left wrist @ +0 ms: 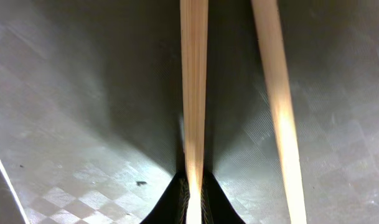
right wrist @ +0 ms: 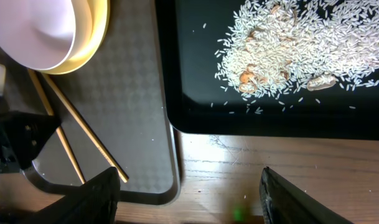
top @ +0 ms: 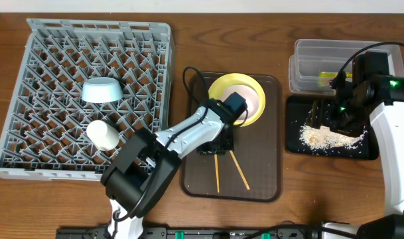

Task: Sort waste into correct bins and load items into the dishwasher
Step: 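Insert the chopstick upright into the rack's right edge with the left gripper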

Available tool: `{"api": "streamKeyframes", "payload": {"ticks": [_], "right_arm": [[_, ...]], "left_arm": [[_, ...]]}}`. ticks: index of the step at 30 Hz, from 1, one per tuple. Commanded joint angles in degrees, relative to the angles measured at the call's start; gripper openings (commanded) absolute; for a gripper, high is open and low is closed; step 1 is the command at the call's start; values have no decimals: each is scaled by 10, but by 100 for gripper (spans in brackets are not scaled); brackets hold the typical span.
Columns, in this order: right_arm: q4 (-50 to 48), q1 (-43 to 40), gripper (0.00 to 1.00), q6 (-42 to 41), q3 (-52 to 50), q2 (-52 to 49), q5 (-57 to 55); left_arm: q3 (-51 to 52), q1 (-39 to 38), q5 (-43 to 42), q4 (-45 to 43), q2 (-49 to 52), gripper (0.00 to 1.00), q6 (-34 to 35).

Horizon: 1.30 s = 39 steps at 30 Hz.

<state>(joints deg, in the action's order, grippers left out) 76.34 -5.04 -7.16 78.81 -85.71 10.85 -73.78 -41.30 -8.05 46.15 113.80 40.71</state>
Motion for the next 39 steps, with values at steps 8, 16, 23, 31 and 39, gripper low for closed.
{"api": "streamKeyframes", "payload": {"ticks": [8,16,23,31,39], "right_arm": [[4,-2,70,-5,9,11,-1],[4,-2,70,-5,9,11,-1],[4,-2,70,-5,9,11,-1],[4,-2,70,-5,9,11,-1],[4,-2,70,-5,9,11,-1]], "left_arm": [[6,64,17,20,-64,8,-103],[-69,130,60,112,-186,8,-238],[-92,227,73,105,-229,7,-363],[-89,298,89,73,-188,8,-366],[-89,308,89,64,-148,17,-366]]}}
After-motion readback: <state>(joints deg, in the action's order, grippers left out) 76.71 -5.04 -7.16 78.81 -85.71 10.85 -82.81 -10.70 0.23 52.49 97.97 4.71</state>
